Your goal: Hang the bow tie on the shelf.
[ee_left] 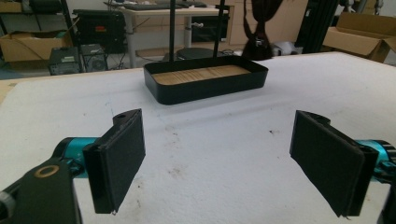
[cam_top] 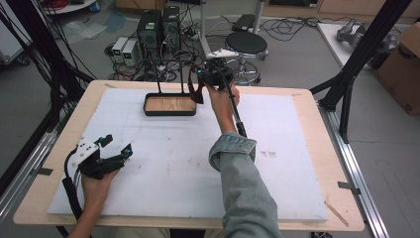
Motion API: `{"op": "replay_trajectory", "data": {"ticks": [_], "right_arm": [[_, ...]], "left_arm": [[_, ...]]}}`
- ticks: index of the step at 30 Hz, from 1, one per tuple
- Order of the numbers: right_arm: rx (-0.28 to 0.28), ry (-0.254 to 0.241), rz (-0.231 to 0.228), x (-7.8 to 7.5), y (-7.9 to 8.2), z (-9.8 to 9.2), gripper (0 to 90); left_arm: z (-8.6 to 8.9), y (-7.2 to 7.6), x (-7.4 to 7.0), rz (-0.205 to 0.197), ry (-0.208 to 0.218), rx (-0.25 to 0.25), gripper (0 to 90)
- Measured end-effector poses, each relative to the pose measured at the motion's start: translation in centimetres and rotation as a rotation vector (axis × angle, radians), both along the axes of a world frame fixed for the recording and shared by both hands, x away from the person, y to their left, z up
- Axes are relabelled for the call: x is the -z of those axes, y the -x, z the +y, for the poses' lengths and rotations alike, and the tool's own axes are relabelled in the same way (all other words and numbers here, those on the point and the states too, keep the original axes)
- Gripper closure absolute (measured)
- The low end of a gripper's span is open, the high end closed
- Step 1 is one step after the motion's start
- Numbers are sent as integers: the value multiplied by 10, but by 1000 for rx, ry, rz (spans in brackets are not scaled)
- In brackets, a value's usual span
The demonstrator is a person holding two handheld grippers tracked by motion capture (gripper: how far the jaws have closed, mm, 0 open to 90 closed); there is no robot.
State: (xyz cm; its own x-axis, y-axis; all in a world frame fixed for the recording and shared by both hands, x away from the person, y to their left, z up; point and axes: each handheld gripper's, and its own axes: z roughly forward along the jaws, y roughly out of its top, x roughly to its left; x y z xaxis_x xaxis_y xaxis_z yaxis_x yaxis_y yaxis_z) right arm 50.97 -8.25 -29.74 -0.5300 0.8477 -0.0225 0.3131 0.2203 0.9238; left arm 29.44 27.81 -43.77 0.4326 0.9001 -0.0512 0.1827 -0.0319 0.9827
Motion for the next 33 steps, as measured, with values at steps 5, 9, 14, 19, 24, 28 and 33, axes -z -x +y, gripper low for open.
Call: {"op": "replay_trajectory", "data": {"ticks": [5,9,14,19,24,28,33], "right_arm": [[-4,-9,-18,-6,4,-4,650],[-7,-21,-34,-13,10,-9,605],[-20,-45,-52,-22,19,-17,560],[-28,-62,-72,-31,29,-31,485],[-38,-86,-102,-39,41,-46,427],[-39,-113,-132,-43,50,-58,356],[-32,-137,-142,-45,62,-73,280]], "left_arm": [[0,0,0,1,0,1,183],[0,0,0,0,1,-1,183],[-1,0,0,-1,-5,-1,183],[-1,0,0,1,-2,-4,183],[-2,0,0,-2,-3,-4,183],[-2,0,0,-1,-2,-4,183],[-2,0,0,-1,-12,-3,183]]}}
